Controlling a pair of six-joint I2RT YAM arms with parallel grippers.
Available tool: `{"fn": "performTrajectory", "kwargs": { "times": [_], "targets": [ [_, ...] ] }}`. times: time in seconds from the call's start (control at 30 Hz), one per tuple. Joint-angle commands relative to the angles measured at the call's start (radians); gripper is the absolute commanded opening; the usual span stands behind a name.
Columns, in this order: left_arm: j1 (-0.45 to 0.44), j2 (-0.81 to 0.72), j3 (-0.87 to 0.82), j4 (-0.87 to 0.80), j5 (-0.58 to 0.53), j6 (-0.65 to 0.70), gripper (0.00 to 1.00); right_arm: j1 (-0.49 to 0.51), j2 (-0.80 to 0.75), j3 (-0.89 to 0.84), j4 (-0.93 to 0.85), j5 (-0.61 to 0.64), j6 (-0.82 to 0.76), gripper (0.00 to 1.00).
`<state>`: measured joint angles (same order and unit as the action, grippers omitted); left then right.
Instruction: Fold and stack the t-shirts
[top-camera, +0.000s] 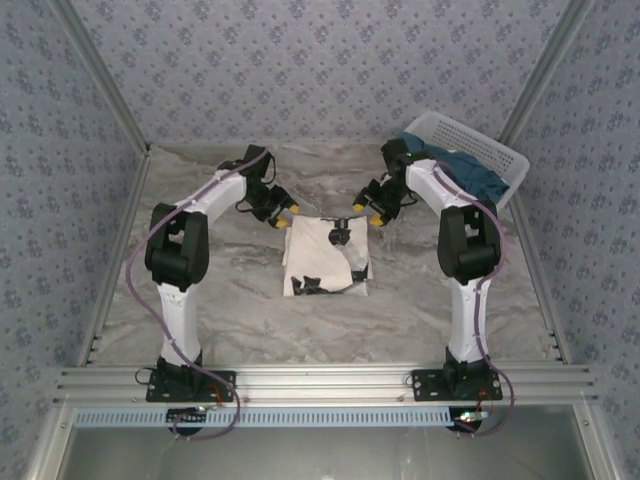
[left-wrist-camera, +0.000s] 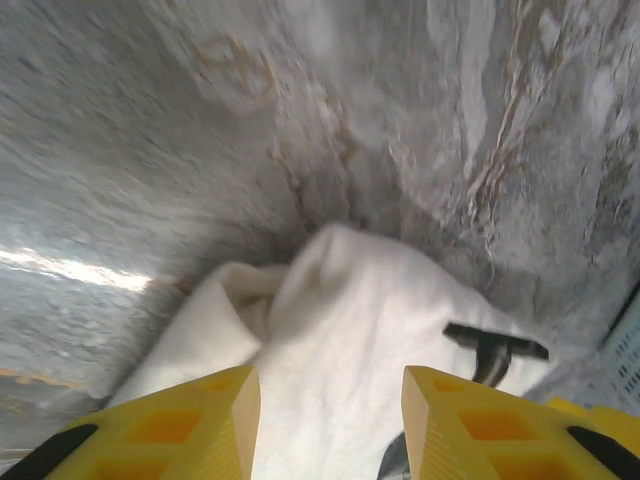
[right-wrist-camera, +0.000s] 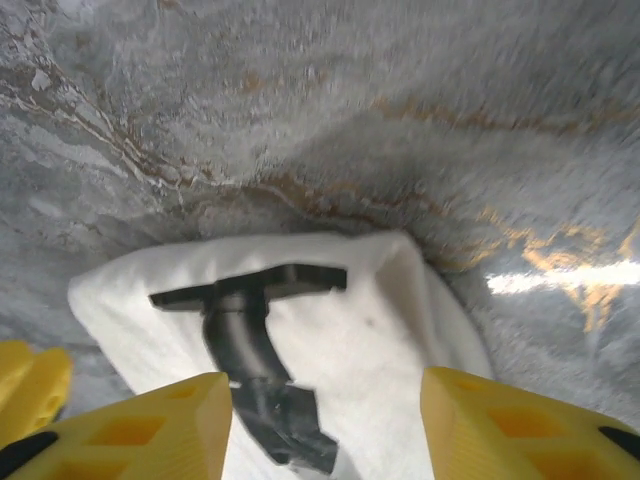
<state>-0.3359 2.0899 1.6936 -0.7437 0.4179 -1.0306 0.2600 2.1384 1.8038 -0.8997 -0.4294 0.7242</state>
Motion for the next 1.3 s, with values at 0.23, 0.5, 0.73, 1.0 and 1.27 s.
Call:
{"fn": "performTrajectory", "kwargs": {
  "times": [0.23, 0.5, 0.73, 1.0, 1.27],
  "targets": [
    [-0.157, -0.411, -0.376, 0.058, -0.066, -0.118, 0.4, 0.054, -0.428, -0.423, 0.159, 0.1, -0.002, 0.47],
    [-0.333, -0.685, -0.775, 0.311, -0.069, -0.666, 0.52, 0.079, -0.714, -0.874, 0.423, -0.021, 0.169, 0.51],
    [-0.581, -0.72, -0.963, 0.635, -0.306, -1.223, 0.55, 0.054, -0.679, -0.935, 0.513, -0.112, 0.204, 0.54],
    [-0.712, -0.564, -0.941, 0.803, -0.519, -1.433, 0.56, -0.006, -0.568, -0.846, 0.461, -0.115, 0.109, 0.52],
    [-0.721, -0.452, -0.899, 0.862, -0.56, -1.463, 0.57, 0.026, -0.332, -0.626, 0.375, -0.12, -0.011, 0.38]
  ]
}}
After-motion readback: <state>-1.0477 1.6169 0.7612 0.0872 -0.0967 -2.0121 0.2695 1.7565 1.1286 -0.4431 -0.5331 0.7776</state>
